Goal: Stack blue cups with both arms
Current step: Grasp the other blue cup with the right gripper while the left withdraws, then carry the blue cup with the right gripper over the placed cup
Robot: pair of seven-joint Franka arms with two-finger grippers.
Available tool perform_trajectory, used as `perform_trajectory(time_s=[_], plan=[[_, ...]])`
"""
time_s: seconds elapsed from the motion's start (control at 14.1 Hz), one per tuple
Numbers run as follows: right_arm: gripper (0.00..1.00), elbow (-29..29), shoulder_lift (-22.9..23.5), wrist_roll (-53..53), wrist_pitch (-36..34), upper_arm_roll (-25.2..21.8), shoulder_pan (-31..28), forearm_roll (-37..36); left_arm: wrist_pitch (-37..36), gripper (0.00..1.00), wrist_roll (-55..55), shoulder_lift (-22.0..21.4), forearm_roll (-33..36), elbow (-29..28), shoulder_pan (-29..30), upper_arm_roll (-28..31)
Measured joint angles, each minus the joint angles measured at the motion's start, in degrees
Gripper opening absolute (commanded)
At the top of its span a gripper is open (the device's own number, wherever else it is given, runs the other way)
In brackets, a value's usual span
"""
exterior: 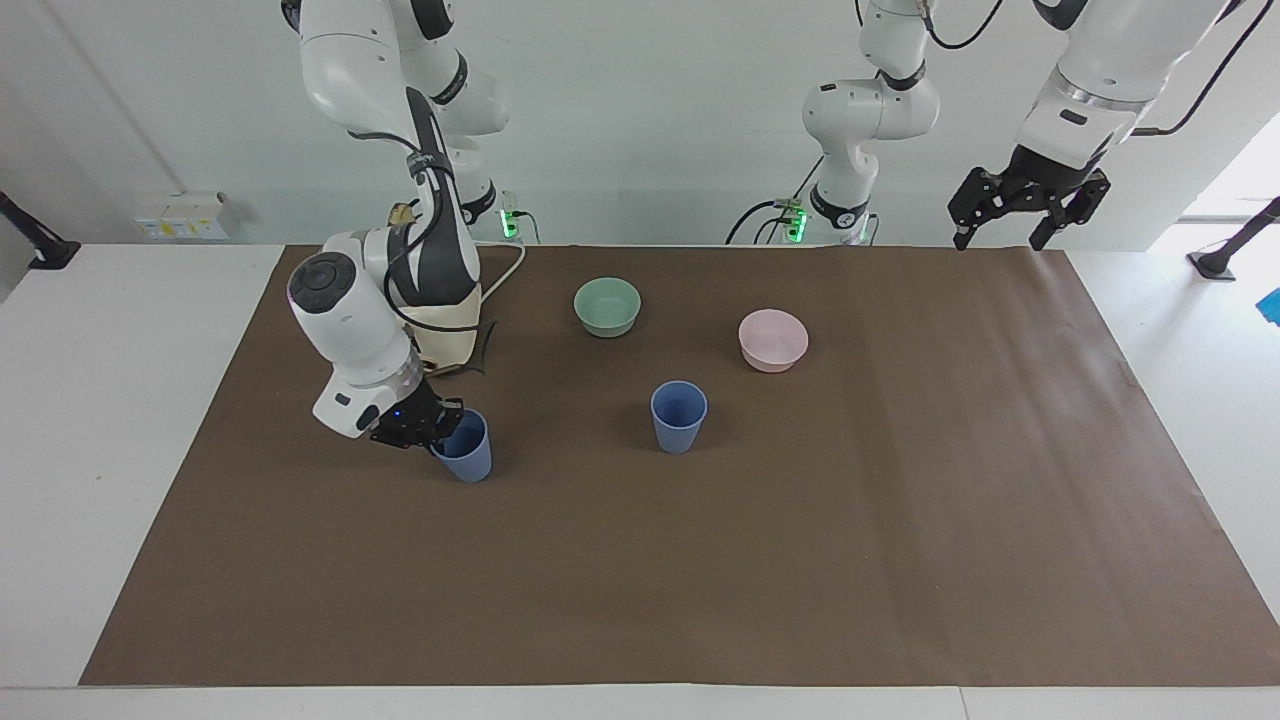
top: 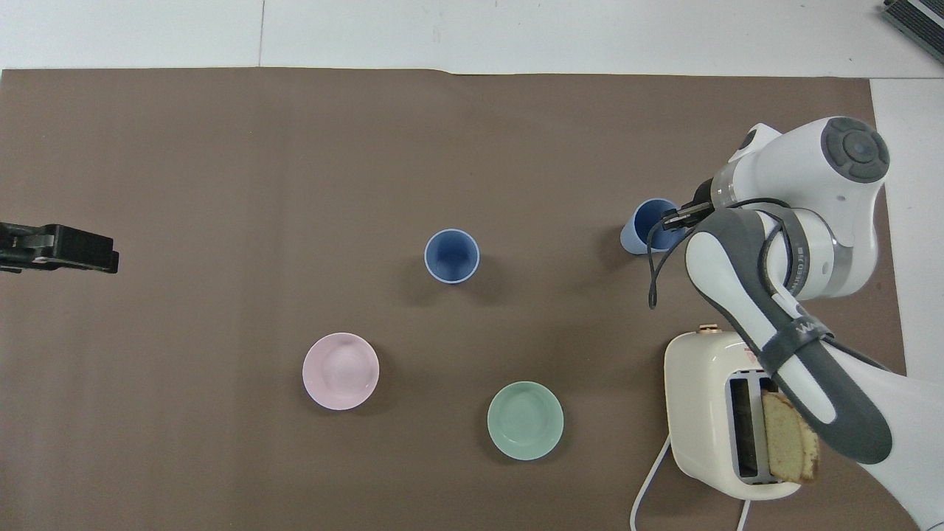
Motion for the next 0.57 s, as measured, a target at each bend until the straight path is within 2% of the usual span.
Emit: perform_trajectory(time_s=[0.21, 0.57], plan=[[0.00, 2.9, -0.2, 0.0, -0.6, 0.4, 0.2, 0.1, 0.0, 1.00, 0.0, 0.0, 0.0, 0.0, 0.0, 0.0], [0.00, 12.0, -1.5, 7.1, -10.8, 2.5, 2.2, 0.3, 0.0, 1.00, 0.0, -0.1, 0.0, 0.1, 0.0, 0.0]])
